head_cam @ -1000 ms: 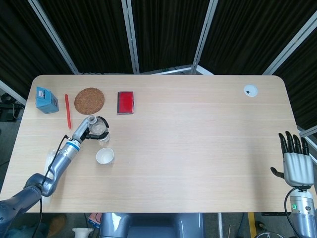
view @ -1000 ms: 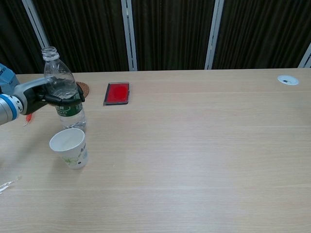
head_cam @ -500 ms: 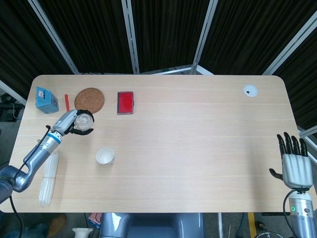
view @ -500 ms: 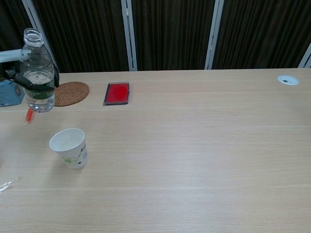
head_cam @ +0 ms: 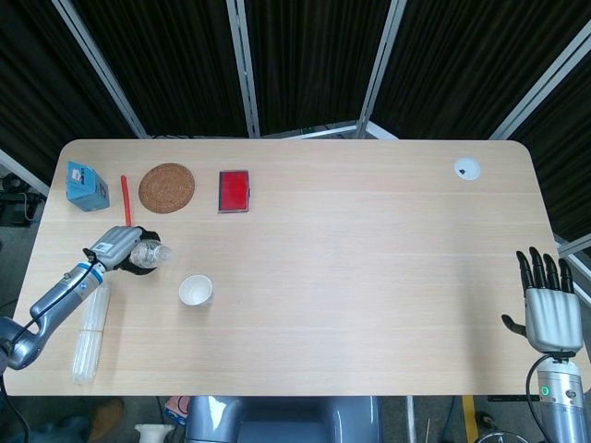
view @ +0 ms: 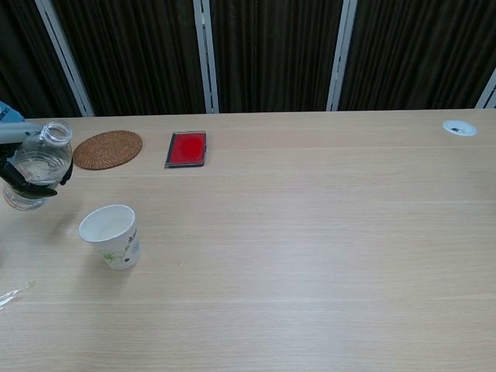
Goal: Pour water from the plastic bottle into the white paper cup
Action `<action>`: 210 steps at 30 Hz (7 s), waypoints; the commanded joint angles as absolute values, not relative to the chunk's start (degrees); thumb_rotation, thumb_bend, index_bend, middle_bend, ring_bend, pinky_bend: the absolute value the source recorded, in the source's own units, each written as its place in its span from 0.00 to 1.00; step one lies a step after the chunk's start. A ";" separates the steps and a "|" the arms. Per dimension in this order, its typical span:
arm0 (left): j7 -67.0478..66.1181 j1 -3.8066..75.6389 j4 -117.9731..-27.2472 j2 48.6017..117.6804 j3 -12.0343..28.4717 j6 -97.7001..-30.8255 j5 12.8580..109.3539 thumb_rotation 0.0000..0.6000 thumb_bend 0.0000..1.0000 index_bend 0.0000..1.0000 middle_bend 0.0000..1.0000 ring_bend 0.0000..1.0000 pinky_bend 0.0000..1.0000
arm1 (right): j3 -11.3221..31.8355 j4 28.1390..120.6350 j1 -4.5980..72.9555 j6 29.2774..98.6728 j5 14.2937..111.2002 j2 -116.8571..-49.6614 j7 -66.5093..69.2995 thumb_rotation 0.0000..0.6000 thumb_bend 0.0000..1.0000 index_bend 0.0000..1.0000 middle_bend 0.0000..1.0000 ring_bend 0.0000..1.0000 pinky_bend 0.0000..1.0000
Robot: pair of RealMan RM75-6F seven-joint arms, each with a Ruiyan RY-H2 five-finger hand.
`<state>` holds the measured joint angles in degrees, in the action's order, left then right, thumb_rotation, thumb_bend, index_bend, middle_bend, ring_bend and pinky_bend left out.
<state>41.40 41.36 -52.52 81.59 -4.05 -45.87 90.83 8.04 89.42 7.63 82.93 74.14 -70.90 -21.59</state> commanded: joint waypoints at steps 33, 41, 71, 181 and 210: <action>-1.41 40.62 -55.63 83.74 -2.41 -47.89 87.47 1.00 0.57 0.69 0.51 0.32 0.35 | 8.38 89.63 7.19 83.35 73.49 -70.02 -20.43 1.00 0.00 0.00 0.00 0.00 0.00; -5.82 40.53 -55.66 83.69 -2.21 -48.12 86.89 1.00 0.58 0.69 0.51 0.32 0.35 | 8.39 89.52 7.29 83.16 73.24 -70.12 -20.69 1.00 0.00 0.00 0.00 0.00 0.00; -14.20 40.02 -53.37 85.77 -2.15 -51.74 87.89 1.00 0.58 0.69 0.51 0.32 0.35 | 8.47 89.54 7.27 83.10 72.87 -69.95 -20.58 1.00 0.00 0.00 0.00 0.00 0.00; 72.34 41.80 -47.47 94.28 3.01 -52.54 86.70 1.00 0.11 0.00 0.00 0.00 0.00 | 8.49 90.23 7.30 82.71 71.18 -69.77 -20.66 1.00 0.00 0.00 0.00 0.00 0.00; -7.54 15.20 -88.11 70.20 2.96 -89.79 73.72 1.00 0.00 0.00 0.00 0.00 0.00 | 7.07 95.95 6.28 84.62 78.11 -65.29 -14.01 1.00 0.00 0.00 0.00 0.00 0.00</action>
